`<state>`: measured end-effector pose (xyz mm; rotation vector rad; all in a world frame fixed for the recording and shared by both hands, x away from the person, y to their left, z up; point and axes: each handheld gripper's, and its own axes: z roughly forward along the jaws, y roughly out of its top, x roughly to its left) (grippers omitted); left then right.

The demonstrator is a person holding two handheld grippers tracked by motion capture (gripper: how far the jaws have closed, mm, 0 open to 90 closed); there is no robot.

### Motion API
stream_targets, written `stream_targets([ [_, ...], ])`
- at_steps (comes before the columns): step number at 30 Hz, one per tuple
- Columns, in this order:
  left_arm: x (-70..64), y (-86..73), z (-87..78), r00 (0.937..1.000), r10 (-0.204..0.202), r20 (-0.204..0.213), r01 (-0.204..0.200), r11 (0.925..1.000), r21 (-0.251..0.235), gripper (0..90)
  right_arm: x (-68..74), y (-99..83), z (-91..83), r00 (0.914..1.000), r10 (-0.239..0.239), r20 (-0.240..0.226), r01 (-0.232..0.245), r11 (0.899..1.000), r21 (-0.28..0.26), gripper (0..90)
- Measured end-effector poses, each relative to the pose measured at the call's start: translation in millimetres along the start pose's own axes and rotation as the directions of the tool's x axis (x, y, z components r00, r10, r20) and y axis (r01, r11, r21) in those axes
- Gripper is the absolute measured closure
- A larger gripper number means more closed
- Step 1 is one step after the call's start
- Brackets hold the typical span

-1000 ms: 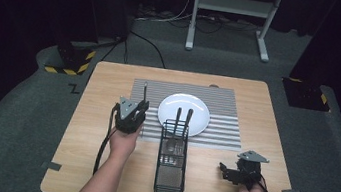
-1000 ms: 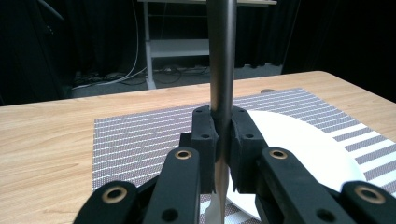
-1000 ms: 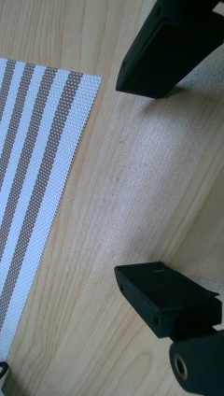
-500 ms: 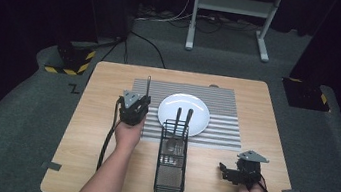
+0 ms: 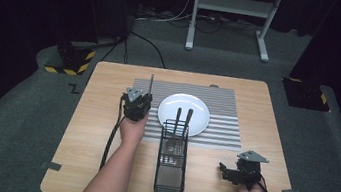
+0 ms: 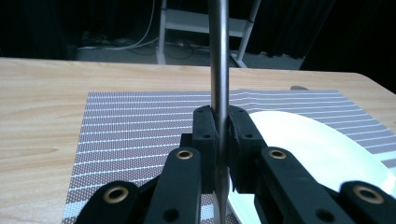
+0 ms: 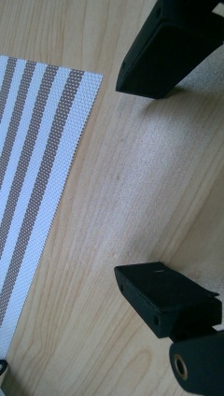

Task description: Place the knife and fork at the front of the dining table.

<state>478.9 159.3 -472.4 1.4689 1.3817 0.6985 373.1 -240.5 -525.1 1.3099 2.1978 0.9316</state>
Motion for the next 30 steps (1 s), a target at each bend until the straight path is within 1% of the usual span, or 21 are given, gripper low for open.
stream_targets([
  [2, 1.8, -0.4, 4.2, 0.9999, -0.011, -0.001, 0.011, 0.9999, 0.009, 82.4, 0.0, 0.0, -0.1, 1.0, 0.0, -0.001, 0.0, 1.0, 0.0, 10.3],
  [7, 5.0, -0.3, 11.8, 0.9997, -0.021, -0.011, 0.021, 0.9994, 0.026, 82.4, 0.1, -0.1, -0.1, 1.0, -0.003, -0.003, 0.003, 1.0, -0.001, 10.3],
  [10, 5.9, -0.3, 16.5, 0.9992, -0.037, -0.015, 0.038, 0.9988, 0.031, 82.4, 0.1, -0.1, -0.1, 1.0, -0.003, -0.003, 0.003, 1.0, -0.001, 10.3],
  [16, 5.9, -2.3, 22.4, 0.9991, -0.038, -0.021, 0.039, 0.9985, 0.039, 82.4, 0.1, -0.1, 0.0, 1.0, -0.003, -0.003, 0.003, 1.0, -0.001, 10.4],
  [18, 5.2, -4.4, 25.2, 0.9985, -0.038, -0.04, 0.04, 0.9986, 0.035, 82.3, 0.1, -0.1, -0.1, 1.0, -0.003, -0.003, 0.003, 1.0, -0.001, 10.3],
  [22, 4.3, -7.5, 29.5, 0.9972, -0.041, -0.062, 0.043, 0.9985, 0.034, 82.3, 0.3, -0.2, -0.1, 1.0, -0.002, -0.002, 0.002, 1.0, -0.001, 10.4],
  [23, 4.8, -7.9, 30.5, 0.9972, -0.034, -0.066, 0.036, 0.9987, 0.036, 82.3, 0.4, -0.2, -0.2, 1.0, -0.003, 0.0, 0.003, 1.0, -0.001, 10.5],
  [24, 4.7, -8.5, 31.6, 0.9971, -0.035, -0.068, 0.038, 0.9986, 0.037, 82.3, 0.4, -0.2, -0.2, 1.0, -0.003, -0.001, 0.003, 1.0, -0.001, 10.5],
  [27, 6.0, -10.0, 34.8, 0.996, -0.045, -0.077, 0.049, 0.9978, 0.044, 82.3, 0.4, -0.2, -0.2, 1.0, -0.003, -0.001, 0.003, 1.0, -0.001, 10.5],
  [28, 6.1, -10.8, 36.1, 0.9953, -0.057, -0.079, 0.061, 0.9972, 0.044, 82.3, 0.4, -0.2, -0.2, 1.0, -0.003, -0.001, 0.003, 1.0, -0.001, 10.5],
  [30, 6.6, -12.7, 38.5, 0.9947, -0.057, -0.086, 0.062, 0.9966, 0.054, 82.3, 0.4, -0.3, -0.2, 1.0, -0.003, -0.001, 0.003, 1.0, -0.001, 10.5],
])
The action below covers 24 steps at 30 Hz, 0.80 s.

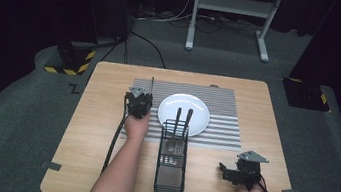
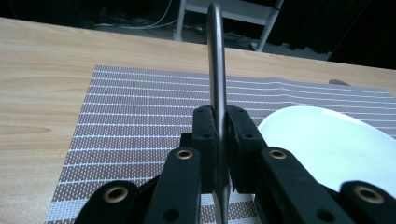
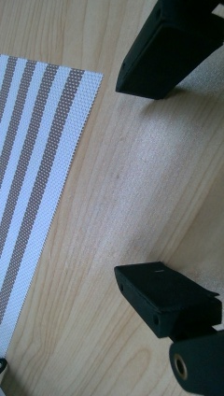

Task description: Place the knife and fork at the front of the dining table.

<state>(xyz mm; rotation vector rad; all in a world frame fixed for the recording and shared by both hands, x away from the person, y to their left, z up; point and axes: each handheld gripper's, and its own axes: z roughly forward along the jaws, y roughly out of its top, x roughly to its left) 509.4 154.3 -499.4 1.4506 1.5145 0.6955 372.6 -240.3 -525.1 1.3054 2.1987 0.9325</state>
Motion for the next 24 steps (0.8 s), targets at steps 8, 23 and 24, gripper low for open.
stream_targets([
  [8, -3.9, -5.8, 10.2, 0.9998, 0.011, -0.014, -0.011, 0.999, 0.044, 82.3, -0.1, 0.0, 0.0, 1.0, 0.0, -0.002, 0.0, 1.0, 0.0, 10.7],
  [23, 0.2, -3.3, 20.8, 0.9993, -0.032, -0.02, 0.035, 0.9881, 0.15, 81.8, 0.2, 0.0, 0.0, 1.0, -0.004, -0.008, 0.004, 1.0, 0.0, 10.7],
  [24, 0.8, -3.4, 21.1, 0.9991, -0.038, -0.02, 0.04, 0.9867, 0.157, 81.8, 0.2, 0.1, 0.0, 1.0, -0.004, -0.008, 0.004, 1.0, 0.0, 10.7],
])
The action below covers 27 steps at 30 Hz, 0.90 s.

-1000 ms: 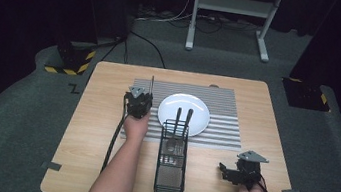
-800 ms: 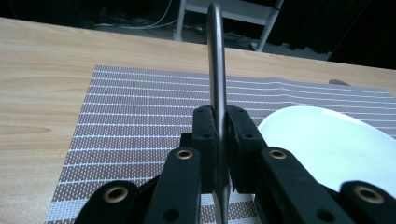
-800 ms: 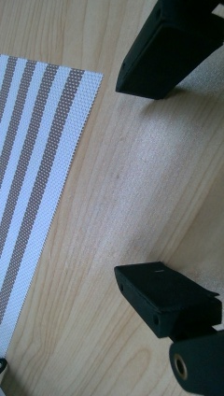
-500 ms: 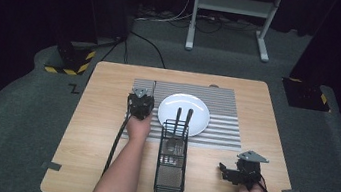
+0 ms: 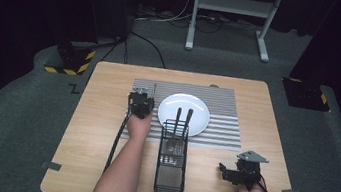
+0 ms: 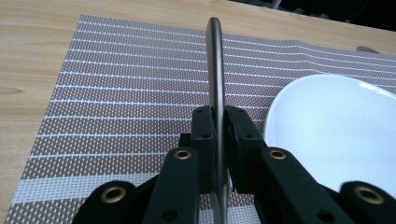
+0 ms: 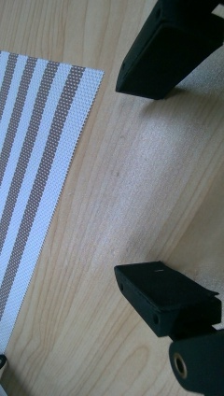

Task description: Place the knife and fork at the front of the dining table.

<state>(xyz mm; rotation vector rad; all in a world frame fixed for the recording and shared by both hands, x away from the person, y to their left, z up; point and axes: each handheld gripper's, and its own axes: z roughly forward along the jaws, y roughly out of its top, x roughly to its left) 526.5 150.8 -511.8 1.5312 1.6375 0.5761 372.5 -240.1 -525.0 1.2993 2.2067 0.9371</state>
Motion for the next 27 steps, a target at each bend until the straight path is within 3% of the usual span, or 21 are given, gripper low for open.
stream_targets([
  [6, 1.1, 0.7, -0.7, 0.9999, -0.011, -0.002, 0.011, 0.9999, 0.007, 81.5, 0.1, 0.0, 0.0, 1.0, 0.001, 0.0, -0.001, 1.0, 0.0, 10.7],
  [9, -1.0, 7.3, -5.8, 0.9992, -0.034, 0.021, 0.034, 0.9991, -0.025, 80.2, 0.1, 0.0, 0.0, 1.0, 0.001, -0.002, -0.001, 1.0, 0.0, 10.8],
  [12, -5.5, 12.0, -9.7, 0.9998, 0.014, 0.017, -0.013, 0.9994, -0.031, 79.5, 0.0, 0.0, 0.0, 1.0, -0.005, -0.004, 0.004, 1.0, 0.0, 10.8],
  [15, -6.6, 12.7, -11.9, 0.9997, 0.014, 0.02, -0.014, 0.9994, -0.031, 77.6, 0.1, 0.0, 0.0, 1.0, -0.005, -0.005, 0.005, 1.0, 0.0, 10.7],
  [27, -1.5, -0.2, -29.4, 0.9954, 0.096, -0.007, -0.096, 0.995, -0.029, 65.0, 0.1, 0.0, 0.0, 1.0, -0.005, -0.004, 0.005, 1.0, 0.0, 10.7],
])
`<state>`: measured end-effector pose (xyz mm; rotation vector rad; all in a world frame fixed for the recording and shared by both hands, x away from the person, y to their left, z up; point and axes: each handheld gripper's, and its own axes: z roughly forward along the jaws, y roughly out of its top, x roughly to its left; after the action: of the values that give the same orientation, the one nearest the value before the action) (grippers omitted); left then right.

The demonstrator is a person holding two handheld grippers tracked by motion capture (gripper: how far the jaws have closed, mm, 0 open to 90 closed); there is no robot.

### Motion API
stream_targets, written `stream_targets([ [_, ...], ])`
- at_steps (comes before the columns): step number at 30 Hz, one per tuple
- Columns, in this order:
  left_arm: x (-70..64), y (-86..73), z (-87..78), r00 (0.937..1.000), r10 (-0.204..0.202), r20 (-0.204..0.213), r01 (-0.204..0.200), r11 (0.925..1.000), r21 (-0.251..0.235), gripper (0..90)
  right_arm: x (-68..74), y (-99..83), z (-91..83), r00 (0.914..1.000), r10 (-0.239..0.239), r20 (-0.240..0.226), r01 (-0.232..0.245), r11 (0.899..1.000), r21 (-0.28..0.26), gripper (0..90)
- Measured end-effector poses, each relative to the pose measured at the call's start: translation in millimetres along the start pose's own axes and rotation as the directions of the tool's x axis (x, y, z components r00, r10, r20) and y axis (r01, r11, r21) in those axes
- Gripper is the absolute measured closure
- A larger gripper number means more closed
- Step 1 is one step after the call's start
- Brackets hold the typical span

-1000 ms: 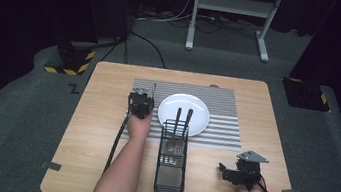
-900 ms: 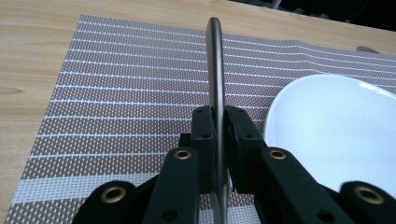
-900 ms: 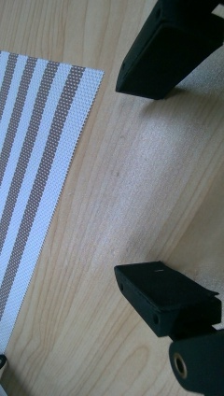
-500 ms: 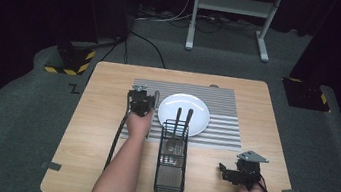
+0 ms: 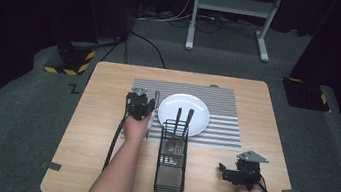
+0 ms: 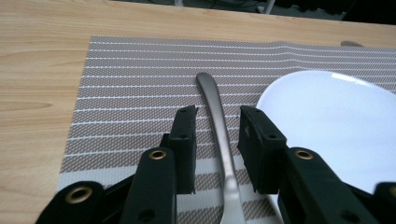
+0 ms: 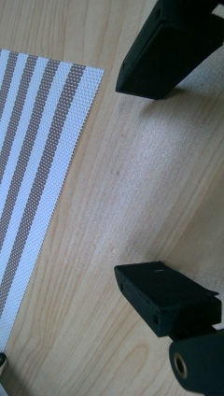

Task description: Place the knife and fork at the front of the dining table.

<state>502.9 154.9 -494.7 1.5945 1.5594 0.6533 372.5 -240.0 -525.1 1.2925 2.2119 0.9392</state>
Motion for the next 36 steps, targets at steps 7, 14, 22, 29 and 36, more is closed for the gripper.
stream_targets([
  [7, 7.7, -17.8, -17.2, 0.9997, 0.021, -0.01, -0.021, 0.9998, 0.004, 48.6, -0.1, 0.0, 0.0, 1.0, 0.0, 0.0, 0.0, 1.0, 0.0, 10.7],
  [14, 24.5, -38.4, -38.8, 0.9972, 0.071, -0.026, -0.07, 0.9971, 0.03, 37.0, 0.0, 0.0, 0.0, 1.0, 0.0, 0.0, 0.0, 1.0, 0.0, 10.7],
  [22, 42.1, -64.5, -68.6, 0.992, 0.124, -0.022, -0.123, 0.9909, 0.055, 24.0, 0.0, 0.0, 0.0, 1.0, 0.0, 0.0, 0.0, 1.0, 0.0, 10.7],
  [29, 55.4, -92.3, -96.8, 0.9919, 0.119, -0.043, -0.115, 0.9894, 0.088, 20.7, 0.0, 0.0, 0.0, 1.0, 0.0, 0.0, 0.0, 1.0, 0.0, 10.7],
  [36, 58.4, -104.8, -121.5, 0.9796, 0.195, -0.05, -0.184, 0.9684, 0.169, 17.0, 0.0, 0.0, 0.0, 1.0, 0.0, 0.0, 0.0, 1.0, 0.0, 10.7],
])
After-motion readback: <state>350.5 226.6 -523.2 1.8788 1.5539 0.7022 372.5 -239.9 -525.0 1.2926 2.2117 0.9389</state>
